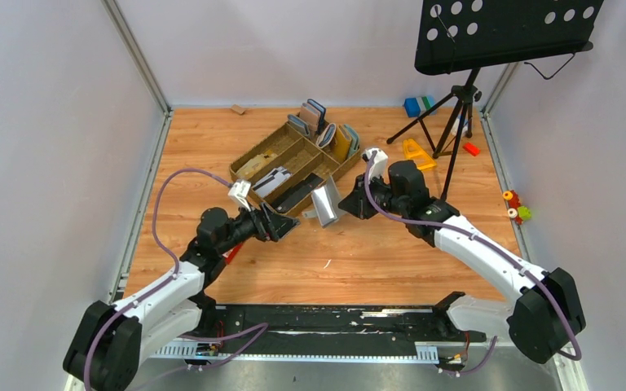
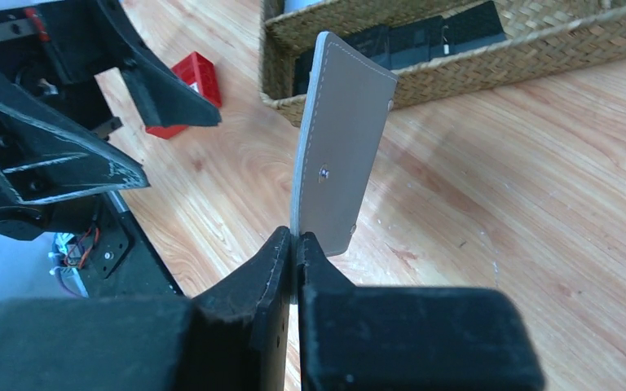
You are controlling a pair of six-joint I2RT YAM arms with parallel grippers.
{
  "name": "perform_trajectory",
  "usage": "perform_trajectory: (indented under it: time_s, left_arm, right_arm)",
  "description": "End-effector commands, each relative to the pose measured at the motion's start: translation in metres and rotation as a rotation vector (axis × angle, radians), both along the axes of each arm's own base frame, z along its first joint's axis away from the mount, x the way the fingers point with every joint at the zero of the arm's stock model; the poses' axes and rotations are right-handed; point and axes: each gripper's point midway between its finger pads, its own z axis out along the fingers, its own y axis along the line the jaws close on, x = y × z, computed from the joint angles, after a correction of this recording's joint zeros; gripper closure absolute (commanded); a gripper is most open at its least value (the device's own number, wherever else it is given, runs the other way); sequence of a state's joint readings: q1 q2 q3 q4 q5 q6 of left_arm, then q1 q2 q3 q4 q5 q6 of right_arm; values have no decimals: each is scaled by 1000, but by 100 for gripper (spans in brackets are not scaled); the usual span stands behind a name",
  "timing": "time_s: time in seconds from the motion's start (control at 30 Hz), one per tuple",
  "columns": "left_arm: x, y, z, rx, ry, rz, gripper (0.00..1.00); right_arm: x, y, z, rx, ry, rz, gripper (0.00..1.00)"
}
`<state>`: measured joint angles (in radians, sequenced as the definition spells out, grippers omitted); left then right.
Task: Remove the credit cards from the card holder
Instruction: Open the card holder at the center of the board.
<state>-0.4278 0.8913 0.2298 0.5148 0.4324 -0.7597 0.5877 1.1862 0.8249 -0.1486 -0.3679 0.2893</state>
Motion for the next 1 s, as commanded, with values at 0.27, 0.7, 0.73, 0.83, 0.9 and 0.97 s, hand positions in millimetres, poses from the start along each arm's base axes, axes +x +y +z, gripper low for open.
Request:
perform_trajectory:
  time_s: [0.27, 0.7, 0.73, 0.83, 0.9, 0.97]
  left_arm:
    - [13, -27, 35, -127, 3, -30, 0]
    - [7, -33, 67, -292, -14, -66, 0]
    - [7, -33, 71, -311, -12, -70, 0]
    - [5, -36, 82, -363, -1, -88, 0]
    - [4, -37, 86, -384, 0, -99, 0]
    - [3, -37, 87, -395, 2, -103, 0]
  right_arm:
    - [-13, 8, 68, 192, -123, 45, 100]
    - [-40, 3, 134, 393, -162, 75, 100]
    - [-42, 3, 138, 405, -162, 80, 100]
    - [-48, 4, 147, 442, -152, 97, 100]
    - [-51, 5, 153, 467, -142, 104, 100]
    - [-54, 5, 156, 481, -134, 115, 100]
